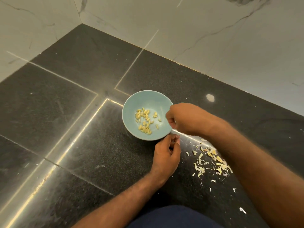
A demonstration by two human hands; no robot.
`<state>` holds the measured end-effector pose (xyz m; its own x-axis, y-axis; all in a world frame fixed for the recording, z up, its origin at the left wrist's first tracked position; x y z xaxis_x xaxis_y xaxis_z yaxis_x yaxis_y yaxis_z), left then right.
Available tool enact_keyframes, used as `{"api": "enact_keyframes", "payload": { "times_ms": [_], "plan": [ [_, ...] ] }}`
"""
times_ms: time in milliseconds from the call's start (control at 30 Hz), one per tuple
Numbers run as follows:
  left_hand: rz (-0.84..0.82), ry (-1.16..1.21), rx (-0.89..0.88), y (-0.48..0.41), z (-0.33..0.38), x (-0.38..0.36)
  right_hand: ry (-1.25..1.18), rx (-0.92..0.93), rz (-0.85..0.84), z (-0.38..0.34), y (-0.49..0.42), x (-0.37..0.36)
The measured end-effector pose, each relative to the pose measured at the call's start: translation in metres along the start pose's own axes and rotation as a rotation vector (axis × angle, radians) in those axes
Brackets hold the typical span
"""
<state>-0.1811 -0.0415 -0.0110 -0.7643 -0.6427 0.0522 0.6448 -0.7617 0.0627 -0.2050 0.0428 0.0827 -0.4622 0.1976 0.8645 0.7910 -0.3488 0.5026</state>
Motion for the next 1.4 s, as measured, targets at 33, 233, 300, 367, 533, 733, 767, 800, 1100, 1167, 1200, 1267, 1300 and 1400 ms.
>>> {"api": "enact_keyframes", "payload": {
  "times_ms": [33, 233, 300, 367, 533, 733, 767, 800, 1100, 1167, 1200, 1267, 1300, 1400],
  "plan": [
    [-0.002, -0.006, -0.003, 0.0, 0.0, 0.0, -0.045, -0.025, 0.015, 0.01, 0.005, 0.002],
    [-0.065, -0.096, -0.055, 0.001, 0.006, -0.007, -0.29, -0.159, 0.124, 0.063, 0.021, -0.013],
    [-0.083, -0.125, -0.084, 0.0, 0.008, -0.01, -0.331, -0.172, -0.027, 0.069, 0.025, -0.038],
    [-0.09, -0.15, -0.107, 0.0, 0.009, -0.011, -0.435, -0.214, 0.018, 0.079, 0.03, -0.042],
    [-0.096, -0.17, -0.144, 0.0, 0.015, -0.011, -0.641, -0.289, 0.312, 0.101, 0.05, -0.033],
    [-0.196, -0.259, -0.165, 0.006, 0.015, -0.022, -0.939, -0.409, 0.621, 0.11, 0.097, -0.052],
    [-0.23, -0.288, -0.207, 0.009, 0.018, -0.027, -0.987, -0.445, 0.675, 0.115, 0.106, -0.06],
    [-0.273, -0.332, -0.275, 0.014, 0.025, -0.034, -1.023, -0.436, 0.649, 0.112, 0.112, -0.072],
    [-0.538, -0.364, -0.479, 0.048, 0.039, -0.106, -1.204, -0.994, 1.104, 0.141, 0.247, -0.182],
    [-0.575, -0.315, -0.421, 0.052, 0.033, -0.118, -1.209, -1.047, 1.083, 0.143, 0.265, -0.202],
    [-0.573, -0.29, -0.377, 0.051, 0.029, -0.121, -1.198, -1.07, 1.051, 0.142, 0.27, -0.211],
    [-0.554, -0.26, -0.306, 0.05, 0.021, -0.125, -1.193, -1.11, 1.018, 0.14, 0.283, -0.226],
    [-0.546, -0.252, -0.289, 0.05, 0.019, -0.125, -1.179, -1.118, 0.99, 0.138, 0.288, -0.23],
    [-0.543, -0.241, -0.246, 0.047, 0.014, -0.124, -1.14, -1.077, 0.742, 0.131, 0.286, -0.246]
  ]
}}
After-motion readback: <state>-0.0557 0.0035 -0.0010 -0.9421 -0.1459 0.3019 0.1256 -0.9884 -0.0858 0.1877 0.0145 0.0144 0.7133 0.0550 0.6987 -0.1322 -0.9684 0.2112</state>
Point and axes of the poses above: each hand's wrist, its own y-axis away from the middle knuckle, its own x-axis out of the back of the hand, z = x × y, the point moved 10 cm from there along -y, towards the middle knuckle, and after that the axes turned 5 degrees about y, right-handed, at the moved point
